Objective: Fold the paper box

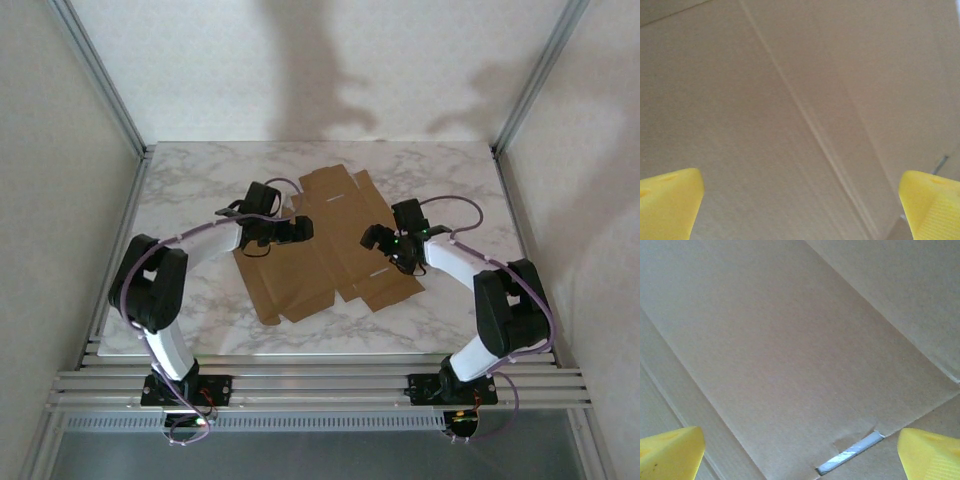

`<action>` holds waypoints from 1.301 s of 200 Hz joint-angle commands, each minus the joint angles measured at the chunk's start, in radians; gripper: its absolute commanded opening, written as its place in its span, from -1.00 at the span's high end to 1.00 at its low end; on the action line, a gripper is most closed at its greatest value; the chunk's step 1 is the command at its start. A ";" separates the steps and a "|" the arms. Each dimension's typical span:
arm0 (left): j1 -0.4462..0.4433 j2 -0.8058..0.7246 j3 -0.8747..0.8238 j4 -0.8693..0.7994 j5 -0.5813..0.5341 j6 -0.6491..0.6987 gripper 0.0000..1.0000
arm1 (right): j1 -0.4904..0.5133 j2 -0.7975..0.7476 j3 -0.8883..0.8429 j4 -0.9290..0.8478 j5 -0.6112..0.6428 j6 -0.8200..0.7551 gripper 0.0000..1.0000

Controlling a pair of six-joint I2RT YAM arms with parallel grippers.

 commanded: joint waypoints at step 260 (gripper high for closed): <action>-0.246 -0.376 -0.264 0.280 -0.023 -0.379 -0.98 | 0.010 0.232 0.449 -0.050 -0.044 -0.301 -0.98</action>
